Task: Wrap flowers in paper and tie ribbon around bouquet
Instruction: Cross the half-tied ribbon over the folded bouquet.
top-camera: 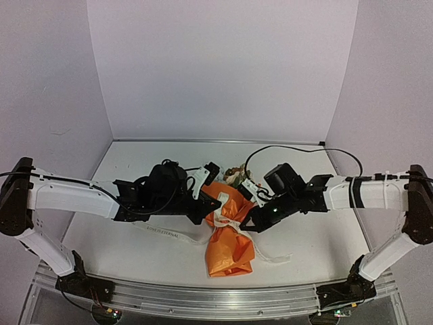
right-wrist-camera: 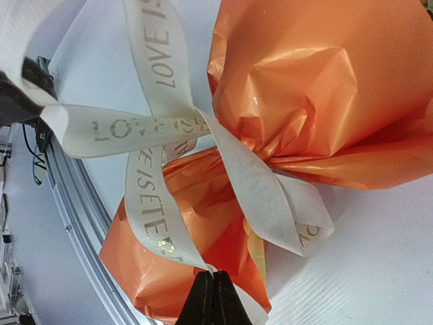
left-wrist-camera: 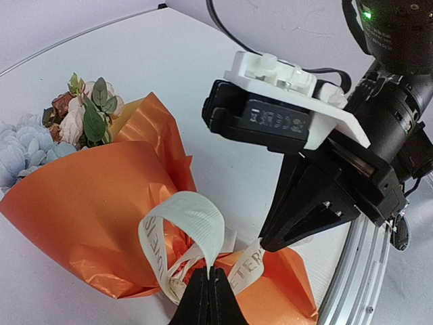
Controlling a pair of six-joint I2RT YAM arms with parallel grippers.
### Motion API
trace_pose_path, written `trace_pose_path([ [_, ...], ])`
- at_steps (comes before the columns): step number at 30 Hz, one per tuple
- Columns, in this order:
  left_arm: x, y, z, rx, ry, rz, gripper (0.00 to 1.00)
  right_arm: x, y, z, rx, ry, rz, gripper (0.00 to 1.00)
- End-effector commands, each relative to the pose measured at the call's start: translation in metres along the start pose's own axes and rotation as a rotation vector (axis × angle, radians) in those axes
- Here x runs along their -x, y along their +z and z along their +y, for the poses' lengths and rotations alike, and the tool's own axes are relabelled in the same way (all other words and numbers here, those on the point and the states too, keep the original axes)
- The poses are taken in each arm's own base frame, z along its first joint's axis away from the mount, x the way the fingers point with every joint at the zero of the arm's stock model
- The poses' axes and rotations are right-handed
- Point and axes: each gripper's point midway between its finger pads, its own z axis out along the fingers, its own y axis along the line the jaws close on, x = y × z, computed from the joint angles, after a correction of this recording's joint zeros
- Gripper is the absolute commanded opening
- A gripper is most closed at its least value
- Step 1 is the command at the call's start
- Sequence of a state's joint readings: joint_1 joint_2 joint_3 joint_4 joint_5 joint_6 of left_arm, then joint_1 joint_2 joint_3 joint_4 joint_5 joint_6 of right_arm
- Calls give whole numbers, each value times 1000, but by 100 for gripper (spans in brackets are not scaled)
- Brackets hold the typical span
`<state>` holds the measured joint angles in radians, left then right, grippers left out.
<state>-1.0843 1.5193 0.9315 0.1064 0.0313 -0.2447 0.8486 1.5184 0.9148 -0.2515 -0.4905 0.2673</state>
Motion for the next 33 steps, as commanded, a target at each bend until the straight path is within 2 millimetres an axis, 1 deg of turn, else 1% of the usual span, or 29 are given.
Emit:
trace_pose_path([
  [1,28,-14,-12,-61,0,-91,0,16,-6,8,-18,181,-20,0],
  [4,28,-12,-14,-72,5,-89,0,22,3,9,-24,272,-10,0],
  [8,28,-11,-20,-101,12,-83,0,37,16,8,-26,348,-31,0],
  [11,27,-12,-22,-115,16,-79,0,48,25,15,16,408,-33,0],
  [15,26,-14,-23,-122,21,-80,0,52,31,22,47,440,-25,0],
  [19,28,-16,-21,-111,21,-90,0,48,27,21,36,432,-32,0],
  [24,26,-15,-21,-112,15,-88,0,49,18,46,112,413,-11,0],
  [28,28,-15,-21,-112,12,-96,0,45,10,53,118,395,4,0],
  [30,29,-16,-19,-99,2,-104,0,44,5,53,105,383,2,0],
  [33,32,-18,-11,-57,-20,-123,0,28,-11,36,-13,336,20,0],
])
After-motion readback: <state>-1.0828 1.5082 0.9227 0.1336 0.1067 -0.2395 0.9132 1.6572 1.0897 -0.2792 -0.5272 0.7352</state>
